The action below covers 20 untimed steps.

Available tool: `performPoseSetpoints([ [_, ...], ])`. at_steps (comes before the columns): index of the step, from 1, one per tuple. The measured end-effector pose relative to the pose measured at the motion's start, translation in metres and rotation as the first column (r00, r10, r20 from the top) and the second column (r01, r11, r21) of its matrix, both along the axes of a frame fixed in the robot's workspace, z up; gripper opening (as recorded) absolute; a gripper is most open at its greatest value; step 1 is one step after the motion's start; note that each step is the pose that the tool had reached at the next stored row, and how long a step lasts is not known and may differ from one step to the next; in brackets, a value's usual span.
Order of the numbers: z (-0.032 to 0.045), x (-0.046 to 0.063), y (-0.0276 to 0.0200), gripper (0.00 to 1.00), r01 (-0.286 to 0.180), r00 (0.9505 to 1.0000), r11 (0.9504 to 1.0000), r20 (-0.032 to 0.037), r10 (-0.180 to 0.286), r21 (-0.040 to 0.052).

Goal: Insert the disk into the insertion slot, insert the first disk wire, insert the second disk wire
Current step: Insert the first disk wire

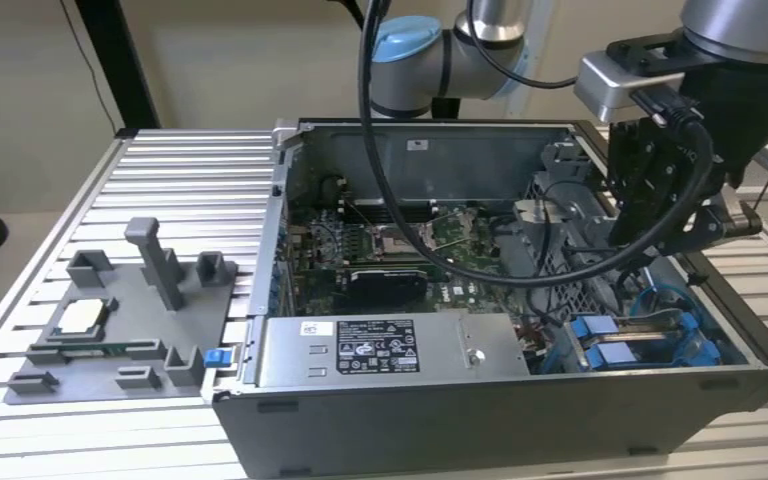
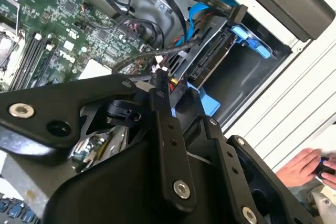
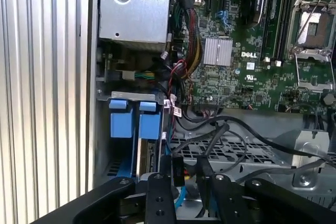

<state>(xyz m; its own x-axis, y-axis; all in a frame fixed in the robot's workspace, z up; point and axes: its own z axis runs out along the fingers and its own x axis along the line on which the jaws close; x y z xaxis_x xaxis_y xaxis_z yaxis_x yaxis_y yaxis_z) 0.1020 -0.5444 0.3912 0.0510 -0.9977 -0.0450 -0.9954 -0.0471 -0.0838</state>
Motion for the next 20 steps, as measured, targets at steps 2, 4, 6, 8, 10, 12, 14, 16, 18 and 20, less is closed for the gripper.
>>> performPoseSetpoints([
  [2, -0.0011, -0.0001, 0.0001, 1.0, -0.001, 1.0, 1.0, 0.0059, 0.001, -0.0003],
  [4, -0.0025, 0.0, 0.0002, 1.0, -0.004, 0.9998, 1.0, 0.0183, 0.004, -0.0005],
  [6, -0.0033, 0.0001, 0.0002, 1.0, -0.005, 0.9996, 1.0, 0.0273, 0.005, -0.0002],
  [8, -0.0035, 0.0001, 0.0003, 1.0, -0.005, 0.9996, 1.0, 0.0294, 0.005, -0.0002],
  [10, -0.0035, -0.0001, 0.0003, 1.0, -0.005, 0.9995, 1.0, 0.03, 0.005, 0.0],
  [12, -0.0034, -0.0011, 0.0004, 1.0, -0.005, 0.9995, 1.0, 0.0301, 0.005, 0.0007],
  [14, -0.0033, -0.0019, 0.0004, 1.0, -0.005, 0.9995, 1.0, 0.0302, 0.005, 0.0011],
  [16, -0.0033, -0.0023, 0.0004, 1.0, -0.005, 0.9995, 1.0, 0.0308, 0.005, 0.0012],
  [18, -0.0032, -0.0024, 0.0004, 1.0, -0.005, 0.9995, 1.0, 0.031, 0.005, 0.0011],
  [20, -0.0032, -0.0027, 0.0003, 1.0, -0.005, 0.9995, 1.0, 0.031, 0.005, 0.0011],
])
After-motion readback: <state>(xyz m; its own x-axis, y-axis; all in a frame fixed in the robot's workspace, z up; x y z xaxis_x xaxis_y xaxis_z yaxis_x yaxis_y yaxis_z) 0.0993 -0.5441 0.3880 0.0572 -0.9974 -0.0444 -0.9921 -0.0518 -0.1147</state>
